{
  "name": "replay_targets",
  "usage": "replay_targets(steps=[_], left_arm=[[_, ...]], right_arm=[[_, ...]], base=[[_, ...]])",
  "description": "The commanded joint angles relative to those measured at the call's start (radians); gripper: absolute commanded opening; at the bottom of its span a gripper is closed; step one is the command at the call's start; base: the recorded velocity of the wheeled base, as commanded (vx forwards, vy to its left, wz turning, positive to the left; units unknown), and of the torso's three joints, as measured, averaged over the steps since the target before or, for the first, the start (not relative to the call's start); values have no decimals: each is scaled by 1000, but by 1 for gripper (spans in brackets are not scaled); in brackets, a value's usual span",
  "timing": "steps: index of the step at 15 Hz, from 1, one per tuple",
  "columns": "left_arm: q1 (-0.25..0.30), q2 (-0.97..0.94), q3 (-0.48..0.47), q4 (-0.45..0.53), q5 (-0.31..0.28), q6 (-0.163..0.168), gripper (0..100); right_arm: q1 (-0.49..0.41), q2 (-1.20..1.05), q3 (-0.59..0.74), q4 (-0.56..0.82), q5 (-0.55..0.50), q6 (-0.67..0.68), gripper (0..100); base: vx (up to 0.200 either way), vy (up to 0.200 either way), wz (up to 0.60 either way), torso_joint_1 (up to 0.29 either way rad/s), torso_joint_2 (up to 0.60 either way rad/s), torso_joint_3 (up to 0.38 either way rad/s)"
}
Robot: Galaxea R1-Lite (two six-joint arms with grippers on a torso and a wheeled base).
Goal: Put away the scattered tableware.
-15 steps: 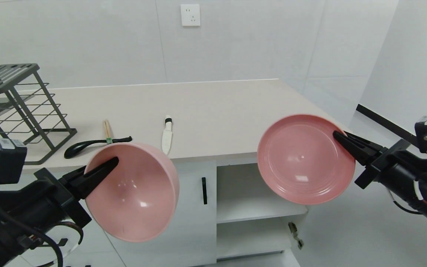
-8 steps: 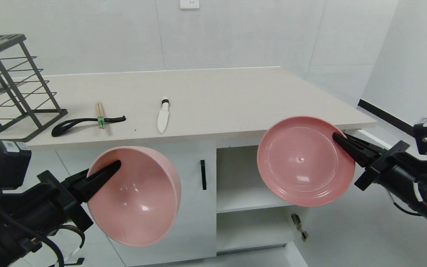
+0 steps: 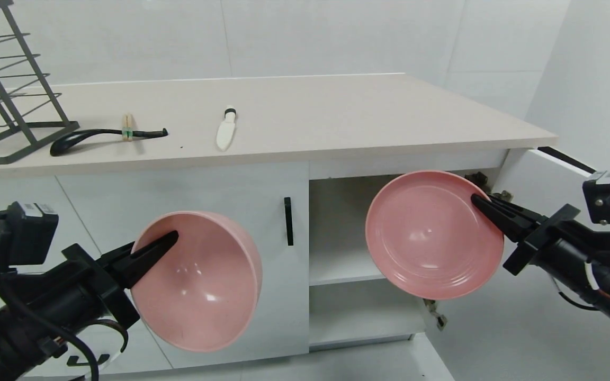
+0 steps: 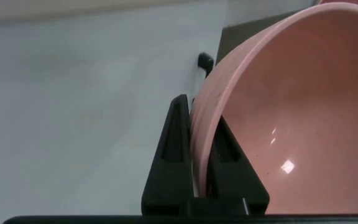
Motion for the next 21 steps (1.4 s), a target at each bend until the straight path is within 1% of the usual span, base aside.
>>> replay_targets(steps=[1,5,7,12,16,19,20,21], left_arm=[[0,10,1,-2,0,-1,0],[-2,31,2,-1,0,-1,0],[-14,45,8,-1,0,-1,0],[-29,85,18,-2,0,1,0],[-38,137,19,-2,0,2,0],[-52,140,28,-2,-2,4,0],[-65,154,36,-1,0,41,0],[-65,171,51,-2,0,91,0]], right_arm=[[0,13,2,-3,1,-1,0],[2,66,9,-3,-1,-1,0],[2,115,20,-3,-1,-1,0],[0,151,22,-3,-1,1,0],[-3,267,29,-3,-2,1,0],[0,296,46,-3,-2,1,0],[0,318,51,-3,-2,1,0],[2,333,59,-3,-2,1,0]], base=[[0,0,0,-46,193,110],[0,0,0,-15,40,21],[0,0,0,0,0,0],[0,0,0,0,0,0],[0,0,0,0,0,0],[0,0,0,0,0,0],[0,0,0,0,0,0],[0,0,0,0,0,0]])
